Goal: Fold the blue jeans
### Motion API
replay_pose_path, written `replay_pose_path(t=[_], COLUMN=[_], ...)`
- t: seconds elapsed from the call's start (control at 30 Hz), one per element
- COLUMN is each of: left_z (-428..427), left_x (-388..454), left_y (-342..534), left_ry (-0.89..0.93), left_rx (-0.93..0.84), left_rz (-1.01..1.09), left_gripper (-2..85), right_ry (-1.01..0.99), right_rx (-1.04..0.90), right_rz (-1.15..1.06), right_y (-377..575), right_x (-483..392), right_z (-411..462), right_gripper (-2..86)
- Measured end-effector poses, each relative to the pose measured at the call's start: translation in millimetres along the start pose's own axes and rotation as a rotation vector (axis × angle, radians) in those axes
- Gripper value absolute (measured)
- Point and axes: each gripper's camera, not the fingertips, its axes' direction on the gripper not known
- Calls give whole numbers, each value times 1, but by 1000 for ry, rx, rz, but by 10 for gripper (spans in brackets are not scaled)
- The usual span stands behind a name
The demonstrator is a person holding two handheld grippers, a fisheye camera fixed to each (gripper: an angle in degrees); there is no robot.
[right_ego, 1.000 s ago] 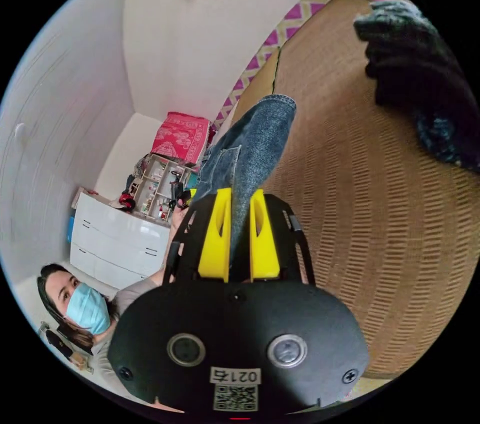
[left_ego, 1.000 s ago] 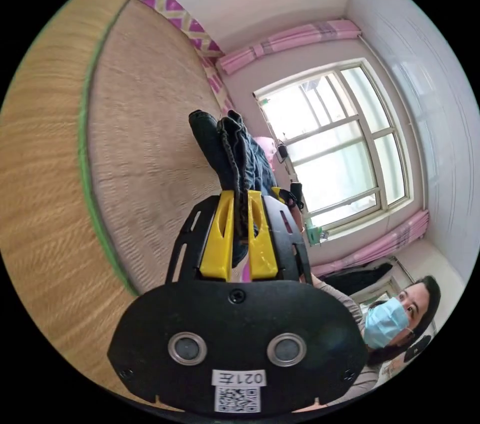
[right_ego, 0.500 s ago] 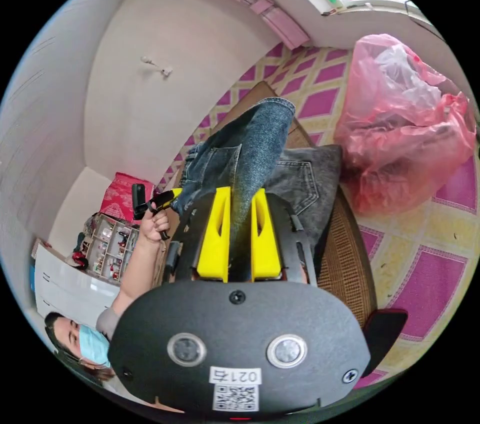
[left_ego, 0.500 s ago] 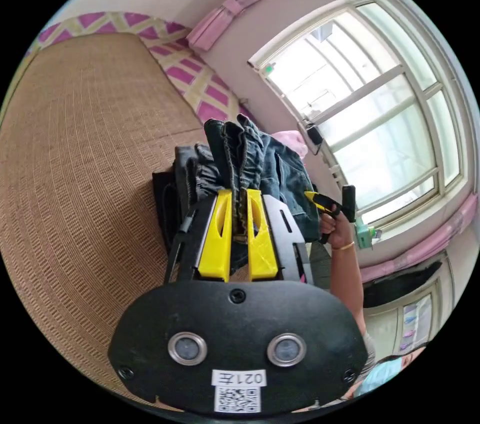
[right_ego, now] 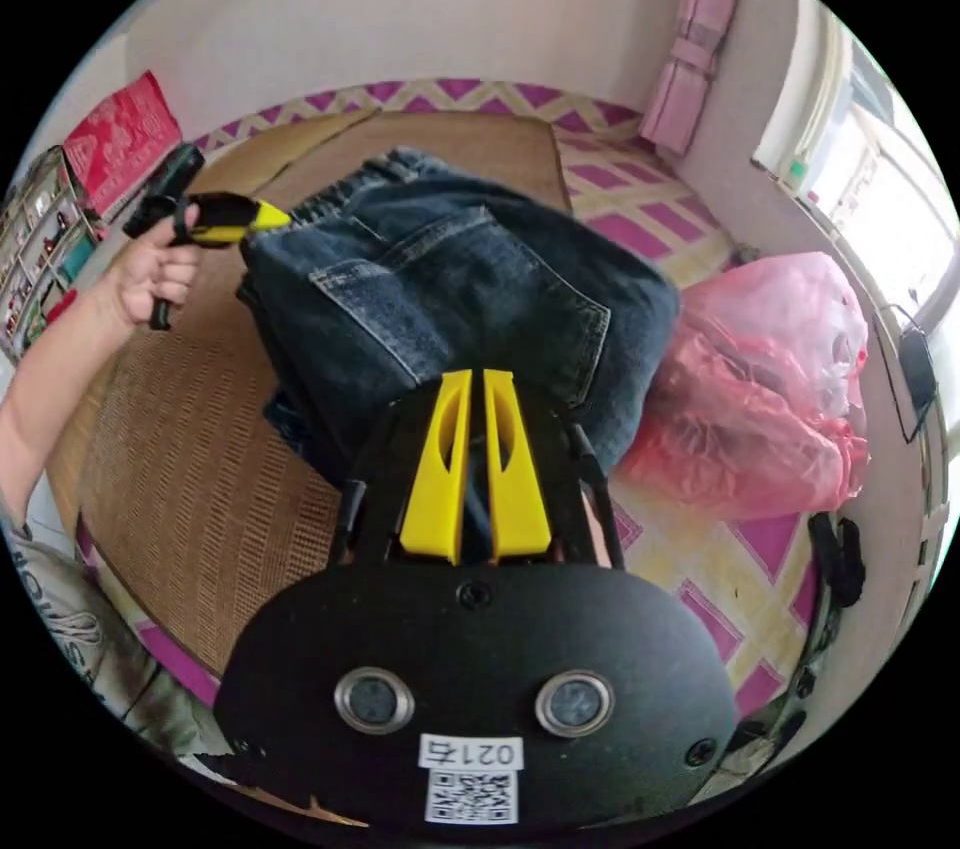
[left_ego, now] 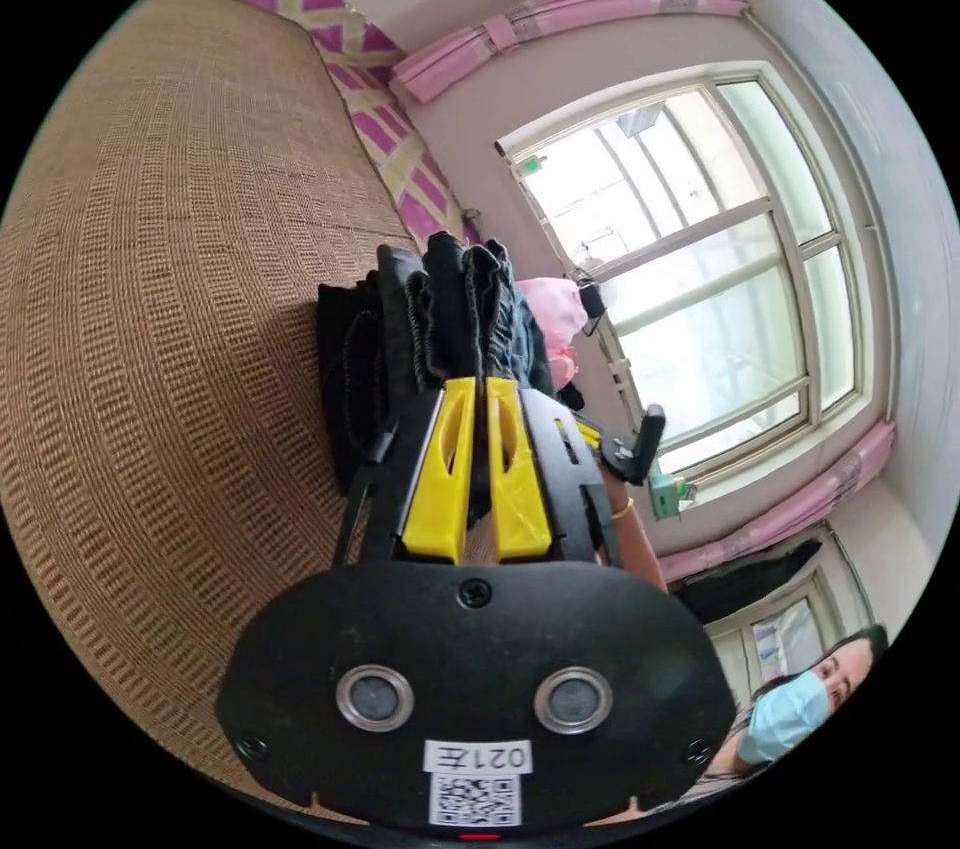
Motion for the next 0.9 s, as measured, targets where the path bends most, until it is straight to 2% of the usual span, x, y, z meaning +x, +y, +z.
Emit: replay_pose_path(t=[0.07, 0.17, 0.3, 0.37, 0.53, 0.57, 0.7, 0.8, 0.87, 0.9], left_z=[-34, -114, -248, -305, -454, -468, -546, -582, -591, -596], left_x=[-1, 7, 11, 1, -66, -75, -129, -144, -143, -146], left_y=[34, 107, 246, 310, 494, 513, 637, 705, 743, 757], left_ry=[-55, -96, -116, -122, 49, 62, 116, 154, 123, 177], left_rx=[-11, -32, -9, 40, 258, 282, 447, 557, 618, 662], left_rz=[-4, 79, 151, 139, 42, 36, 39, 206, 345, 359], left_gripper=[-5, -9, -9, -9, -10, -10, -9, -9, -9, -9], right_ry=[44, 18, -39, -108, -256, -285, -595, -697, -707, -703], right_rx=[-4, 7, 305, 342, 295, 284, 152, 86, 106, 162], right_rz=[2, 62, 41, -50, -368, -396, -601, -754, -874, -957], right_y=[-12, -38, -66, -90, -185, -197, -280, -327, -346, -354], right_x=[-14, -22, -98, -159, -409, -437, -645, -796, -884, -938], right_z=[2, -44, -169, -206, -258, -261, -275, -288, -301, -311], right_gripper=[4, -6, -8, -8, -9, -10, -10, -9, -7, -4])
